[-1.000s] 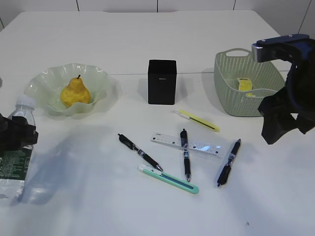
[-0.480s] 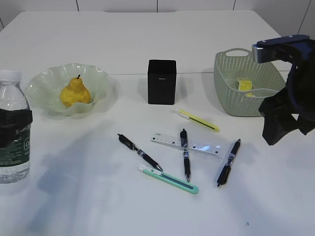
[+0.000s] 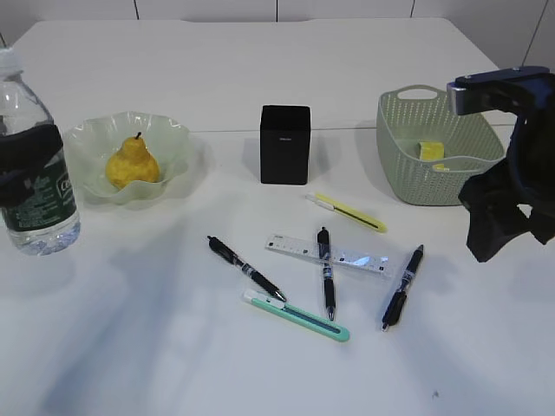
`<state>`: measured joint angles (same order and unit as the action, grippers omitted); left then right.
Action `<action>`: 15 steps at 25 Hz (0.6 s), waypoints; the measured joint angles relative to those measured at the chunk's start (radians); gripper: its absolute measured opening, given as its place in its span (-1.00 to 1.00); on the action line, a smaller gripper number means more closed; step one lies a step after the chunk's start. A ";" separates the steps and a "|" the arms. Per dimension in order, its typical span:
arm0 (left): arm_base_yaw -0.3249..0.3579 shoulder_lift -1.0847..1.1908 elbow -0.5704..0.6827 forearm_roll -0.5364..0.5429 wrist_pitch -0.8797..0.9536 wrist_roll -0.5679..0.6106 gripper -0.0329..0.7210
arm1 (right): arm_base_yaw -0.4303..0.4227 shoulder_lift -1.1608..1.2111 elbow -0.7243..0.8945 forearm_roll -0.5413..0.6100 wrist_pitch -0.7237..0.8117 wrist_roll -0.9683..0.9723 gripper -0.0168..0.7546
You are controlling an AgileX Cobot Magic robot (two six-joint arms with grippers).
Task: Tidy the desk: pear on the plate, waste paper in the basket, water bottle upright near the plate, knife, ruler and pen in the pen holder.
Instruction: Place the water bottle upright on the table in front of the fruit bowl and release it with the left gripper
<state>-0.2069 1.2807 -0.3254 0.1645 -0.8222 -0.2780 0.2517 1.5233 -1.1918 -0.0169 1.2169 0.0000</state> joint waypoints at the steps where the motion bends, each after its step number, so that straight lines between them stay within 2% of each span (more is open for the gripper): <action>1: 0.000 0.018 0.000 0.001 -0.035 0.000 0.21 | 0.000 0.000 0.000 0.000 0.000 0.000 0.44; 5: 0.000 0.089 0.000 0.028 -0.152 0.000 0.21 | 0.000 0.000 0.000 0.000 0.001 0.000 0.44; 9: 0.000 0.148 0.000 0.110 -0.226 0.000 0.21 | 0.000 0.000 0.000 0.000 0.002 0.000 0.44; 15: 0.000 0.234 0.000 0.208 -0.258 0.000 0.21 | 0.000 0.000 0.000 0.000 0.002 0.000 0.44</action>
<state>-0.2069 1.5148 -0.3254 0.3723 -1.0798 -0.2780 0.2517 1.5233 -1.1918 -0.0169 1.2192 0.0000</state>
